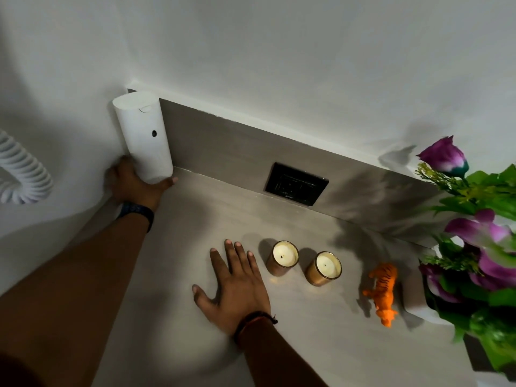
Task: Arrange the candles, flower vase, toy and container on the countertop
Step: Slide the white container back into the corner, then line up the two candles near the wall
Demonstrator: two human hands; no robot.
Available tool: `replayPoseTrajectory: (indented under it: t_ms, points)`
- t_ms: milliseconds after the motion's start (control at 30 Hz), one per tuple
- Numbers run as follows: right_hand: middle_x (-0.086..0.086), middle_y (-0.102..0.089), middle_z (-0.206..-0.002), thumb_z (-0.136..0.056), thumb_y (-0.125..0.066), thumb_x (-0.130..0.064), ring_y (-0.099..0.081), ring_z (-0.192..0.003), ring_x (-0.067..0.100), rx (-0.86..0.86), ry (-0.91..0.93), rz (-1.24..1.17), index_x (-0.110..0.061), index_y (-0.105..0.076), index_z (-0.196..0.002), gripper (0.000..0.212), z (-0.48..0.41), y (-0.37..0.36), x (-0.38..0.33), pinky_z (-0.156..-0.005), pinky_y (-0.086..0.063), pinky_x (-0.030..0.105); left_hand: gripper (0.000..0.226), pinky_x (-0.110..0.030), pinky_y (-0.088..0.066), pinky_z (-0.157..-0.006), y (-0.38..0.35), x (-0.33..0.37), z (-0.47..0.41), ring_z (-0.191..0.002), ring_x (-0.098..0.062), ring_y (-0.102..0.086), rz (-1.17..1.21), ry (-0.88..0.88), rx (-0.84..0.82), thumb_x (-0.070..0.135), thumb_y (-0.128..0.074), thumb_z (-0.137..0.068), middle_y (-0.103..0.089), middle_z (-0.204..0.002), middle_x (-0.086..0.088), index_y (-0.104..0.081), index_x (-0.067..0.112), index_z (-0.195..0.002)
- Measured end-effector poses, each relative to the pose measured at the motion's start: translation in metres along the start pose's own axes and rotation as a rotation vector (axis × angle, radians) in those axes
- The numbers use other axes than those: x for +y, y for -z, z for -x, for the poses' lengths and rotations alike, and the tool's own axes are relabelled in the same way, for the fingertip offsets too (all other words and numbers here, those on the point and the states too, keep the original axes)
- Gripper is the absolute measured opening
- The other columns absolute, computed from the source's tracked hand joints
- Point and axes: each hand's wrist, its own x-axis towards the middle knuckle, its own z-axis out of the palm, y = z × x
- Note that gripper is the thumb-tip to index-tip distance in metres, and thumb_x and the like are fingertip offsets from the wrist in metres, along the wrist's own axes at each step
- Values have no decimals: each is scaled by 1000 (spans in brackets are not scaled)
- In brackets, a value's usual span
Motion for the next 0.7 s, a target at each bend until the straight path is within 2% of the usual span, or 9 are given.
replayPoseTrajectory:
  t_ms: [100, 233, 300, 333, 400, 433, 500, 600, 700]
  points:
    - [4, -6, -163, -85, -29, -69, 4, -149, 16, -10, 16, -18, -30, -16, -151, 77, 5, 2, 3, -120, 3, 37, 109, -45, -36, -109, -1, -2, 32, -133, -28, -39, 18, 36, -114, 49, -89, -49, -39, -145, -10, -36, 20, -140]
    - [3, -8, -162, -89, -34, -64, -1, -149, 17, -60, 87, -63, -28, -20, -151, 73, 17, 11, 13, -121, 1, 33, 106, -37, -39, -104, -4, -1, 86, -132, -22, -40, -27, -23, -278, 70, -75, -53, -35, -148, -2, -33, 30, -141]
    - [9, -27, -157, -91, -43, -56, -18, -146, 21, -36, 104, -127, -22, -34, -146, 66, 32, 23, 20, -121, -11, 33, 94, -32, -43, -95, -6, 2, 118, -122, -21, -49, -40, -59, -335, 68, -72, -60, -41, -143, -2, -38, 29, -139]
    - [11, -43, -148, -91, -48, -51, -34, -139, 25, 22, 101, -146, -19, -45, -140, 59, 41, 28, 23, -118, -26, 35, 84, -30, -43, -91, -7, 4, 132, -116, -21, -54, -30, -77, -360, 61, -72, -66, -46, -140, -3, -42, 27, -137]
    - [8, -63, -115, -88, -54, -44, -57, -107, 26, 248, 59, -130, -19, -58, -120, 41, 63, 40, 31, -91, -50, 36, 63, -29, -45, -87, -8, 8, 164, -108, -26, -59, -10, -125, -412, 43, -72, -76, -55, -129, -6, -51, 22, -131]
    - [7, -63, -102, -85, -56, -41, -58, -94, 25, 381, 2, -121, -20, -57, -111, 34, 74, 45, 37, -80, -52, 35, 57, -30, -46, -87, -9, 11, 179, -106, -28, -60, -8, -147, -443, 36, -73, -77, -58, -124, -7, -54, 19, -128]
    - [8, -59, -91, -79, -63, -34, -55, -83, 26, 582, -199, -156, -16, -54, -101, 30, 91, 55, 50, -72, -53, 40, 58, -29, -46, -87, -11, 19, 205, -104, -26, -61, -18, -166, -521, 34, -77, -72, -59, -116, -3, -57, 19, -125]
    - [16, -53, -104, -73, -78, -23, -54, -93, 34, 673, -509, -307, -3, -52, -111, 50, 101, 65, 76, -78, -54, 49, 87, -31, -45, -94, -19, 40, 233, -110, -13, -53, -54, -157, -655, 56, -82, -50, -54, -119, 8, -51, 30, -128]
    - [18, -42, -130, -68, -84, -32, -53, -110, 36, 530, -698, -490, -5, -37, -134, 85, 90, 75, 91, -89, -53, 46, 95, -36, -46, -97, -33, 58, 248, -113, -13, -50, -85, -164, -689, 64, -83, -39, -54, -124, 10, -48, 38, -124]
